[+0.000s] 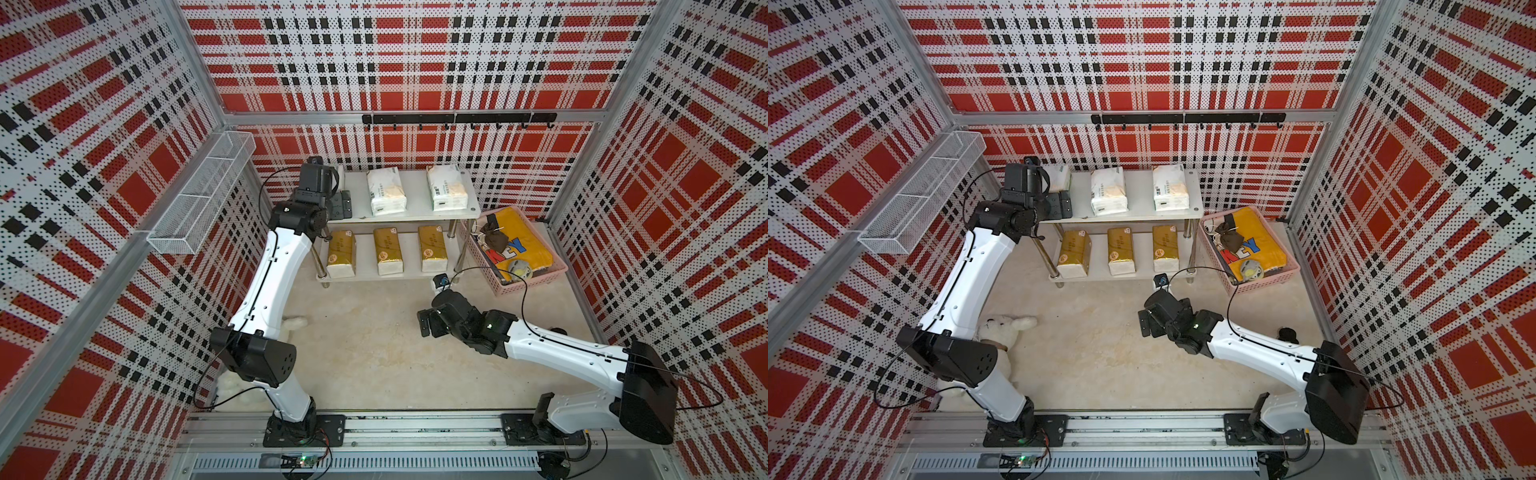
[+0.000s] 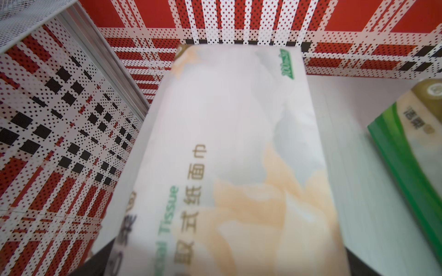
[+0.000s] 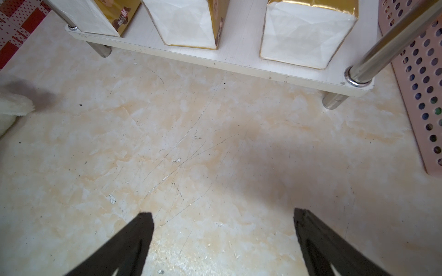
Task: Place the tissue boxes on the shelf by color
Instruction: Place a box of tissues on the shelf.
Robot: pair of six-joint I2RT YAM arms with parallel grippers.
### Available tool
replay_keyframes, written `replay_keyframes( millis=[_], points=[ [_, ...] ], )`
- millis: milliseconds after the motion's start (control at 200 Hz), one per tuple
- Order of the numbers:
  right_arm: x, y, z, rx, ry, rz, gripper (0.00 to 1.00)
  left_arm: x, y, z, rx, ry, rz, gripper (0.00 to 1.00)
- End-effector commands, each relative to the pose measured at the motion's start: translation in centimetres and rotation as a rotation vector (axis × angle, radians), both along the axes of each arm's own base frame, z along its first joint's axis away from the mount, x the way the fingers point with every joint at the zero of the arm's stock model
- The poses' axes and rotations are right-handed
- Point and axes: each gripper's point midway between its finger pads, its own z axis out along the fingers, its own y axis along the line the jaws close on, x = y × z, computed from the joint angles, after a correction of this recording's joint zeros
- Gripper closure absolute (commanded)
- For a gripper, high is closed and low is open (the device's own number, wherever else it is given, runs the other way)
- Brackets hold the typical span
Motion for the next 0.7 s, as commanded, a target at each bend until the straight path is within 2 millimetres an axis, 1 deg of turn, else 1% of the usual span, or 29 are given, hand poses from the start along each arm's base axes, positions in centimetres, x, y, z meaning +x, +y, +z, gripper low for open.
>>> replay_keyframes(
  millis=[0,245,411,551,696],
  points=[
    [0.08,0.75,0.35,0.015,-0.006,0.007,0.0,-1.15,0.51,1.02,0.032,-0.028,0.016,0.01],
    [0.06,0.88,0.26,0.011,-0.006,0.009,0.0,-1.6,1.05,0.91,0.052,-0.039,0.03,0.03],
    [0.08,0.92,0.27,0.012,-0.007,0.008,0.0,-1.38,0.59,0.94,0.044,-0.046,0.007,0.02],
    [0.07,0.77,0.25,0.01,-0.008,0.003,0.0,-1.3,0.12,1.21,0.033,-0.059,-0.024,0.05],
    [0.03,0.76,0.31,0.012,-0.008,0.004,0.0,-1.15,0.32,1.22,0.027,-0.06,-0.034,0.05]
  ],
)
